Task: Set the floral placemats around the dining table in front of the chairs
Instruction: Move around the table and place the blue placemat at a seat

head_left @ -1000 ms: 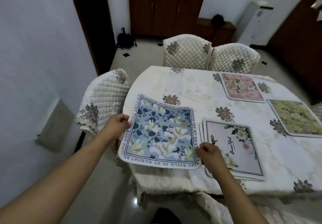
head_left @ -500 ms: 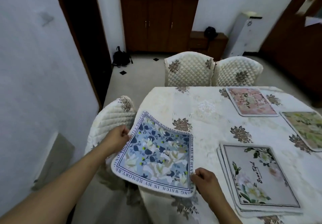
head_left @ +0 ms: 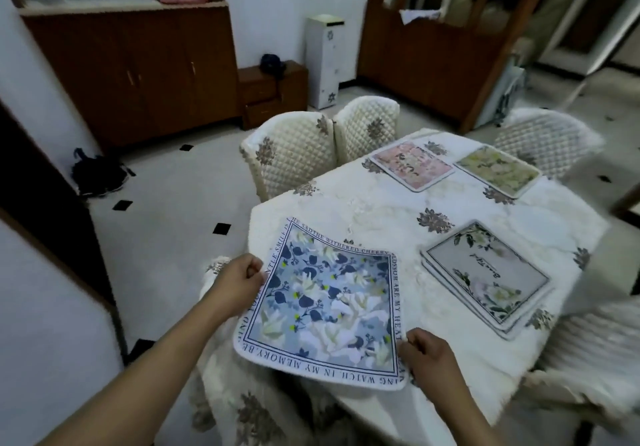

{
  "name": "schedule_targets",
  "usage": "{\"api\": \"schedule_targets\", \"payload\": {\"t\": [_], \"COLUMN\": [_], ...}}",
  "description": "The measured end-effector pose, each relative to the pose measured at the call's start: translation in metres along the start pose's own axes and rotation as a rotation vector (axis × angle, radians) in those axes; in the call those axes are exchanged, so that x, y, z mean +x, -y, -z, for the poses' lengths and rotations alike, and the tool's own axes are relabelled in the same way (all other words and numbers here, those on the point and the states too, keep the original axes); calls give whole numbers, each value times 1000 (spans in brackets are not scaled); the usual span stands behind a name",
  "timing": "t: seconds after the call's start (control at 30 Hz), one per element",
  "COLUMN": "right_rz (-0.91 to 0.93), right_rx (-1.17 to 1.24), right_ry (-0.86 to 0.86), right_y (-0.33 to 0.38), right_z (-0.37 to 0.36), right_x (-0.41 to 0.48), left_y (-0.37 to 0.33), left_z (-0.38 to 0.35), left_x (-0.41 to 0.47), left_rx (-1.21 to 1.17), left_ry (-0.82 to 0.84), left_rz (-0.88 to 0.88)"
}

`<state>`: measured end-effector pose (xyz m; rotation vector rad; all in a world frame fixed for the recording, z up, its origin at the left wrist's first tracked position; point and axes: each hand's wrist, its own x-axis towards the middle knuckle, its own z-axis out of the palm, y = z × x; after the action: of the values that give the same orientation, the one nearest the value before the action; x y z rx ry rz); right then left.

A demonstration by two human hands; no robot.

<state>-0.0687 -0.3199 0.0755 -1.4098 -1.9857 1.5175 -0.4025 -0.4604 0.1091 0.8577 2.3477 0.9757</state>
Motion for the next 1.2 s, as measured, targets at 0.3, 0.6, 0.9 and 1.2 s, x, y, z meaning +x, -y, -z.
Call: {"api": "schedule_targets", "payload": {"t": [0.3, 0.6, 0.9, 1.2], "right_rz": [84, -2, -127, -203], "right_rx": [-61, -57, -37, -21], "right_ry": [-168, -300, -566, -609], "right_y": [22, 72, 159, 191], "right_z": [-44, -147, -268, -272], "right_x": [26, 69, 84, 148], "left_y": [13, 72, 103, 87], "left_z": [17, 78, 170, 176], "left_x": [58, 166, 268, 345], "left_rx": [-89, -142, -133, -145], "left_ry": [31, 180, 355, 416], "left_rz": [27, -72, -198, -227]}}
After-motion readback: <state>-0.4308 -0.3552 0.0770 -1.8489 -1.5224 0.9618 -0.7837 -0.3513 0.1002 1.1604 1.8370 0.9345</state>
